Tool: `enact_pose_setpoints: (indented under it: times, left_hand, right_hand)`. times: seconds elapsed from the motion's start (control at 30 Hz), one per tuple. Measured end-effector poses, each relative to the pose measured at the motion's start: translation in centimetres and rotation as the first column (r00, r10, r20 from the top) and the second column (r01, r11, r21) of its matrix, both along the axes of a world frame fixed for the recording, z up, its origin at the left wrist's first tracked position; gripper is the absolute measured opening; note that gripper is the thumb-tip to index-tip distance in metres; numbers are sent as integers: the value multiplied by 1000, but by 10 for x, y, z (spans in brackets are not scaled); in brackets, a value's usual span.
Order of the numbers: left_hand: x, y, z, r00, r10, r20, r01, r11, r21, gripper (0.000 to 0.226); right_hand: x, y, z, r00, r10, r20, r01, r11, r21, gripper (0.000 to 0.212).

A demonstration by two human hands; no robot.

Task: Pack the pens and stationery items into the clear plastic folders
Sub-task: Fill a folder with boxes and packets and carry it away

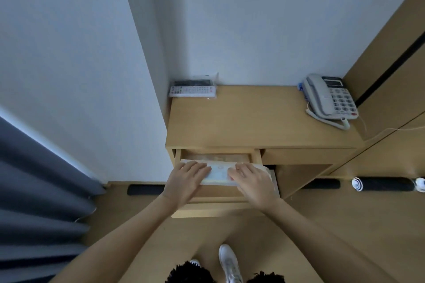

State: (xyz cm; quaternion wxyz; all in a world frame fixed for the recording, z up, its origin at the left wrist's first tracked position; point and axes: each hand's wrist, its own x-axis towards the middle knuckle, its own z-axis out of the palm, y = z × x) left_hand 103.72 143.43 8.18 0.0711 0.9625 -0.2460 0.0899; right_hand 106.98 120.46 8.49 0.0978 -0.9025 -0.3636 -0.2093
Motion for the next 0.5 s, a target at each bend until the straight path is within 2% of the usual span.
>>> enact_pose_setpoints:
  times: [0.17,0.5]
  left_hand:
    - [-2,-8,-11,997,8,-71,-8,1000,-5,70]
    - [3,-8,-24,965,119,-233,-102,991,83,71]
  right_hand:
    - [9,-7,-27,999,42,-22,-44,997,-62,26]
    - [21,-2,-34,989,67,-133,-85,987,-137,35]
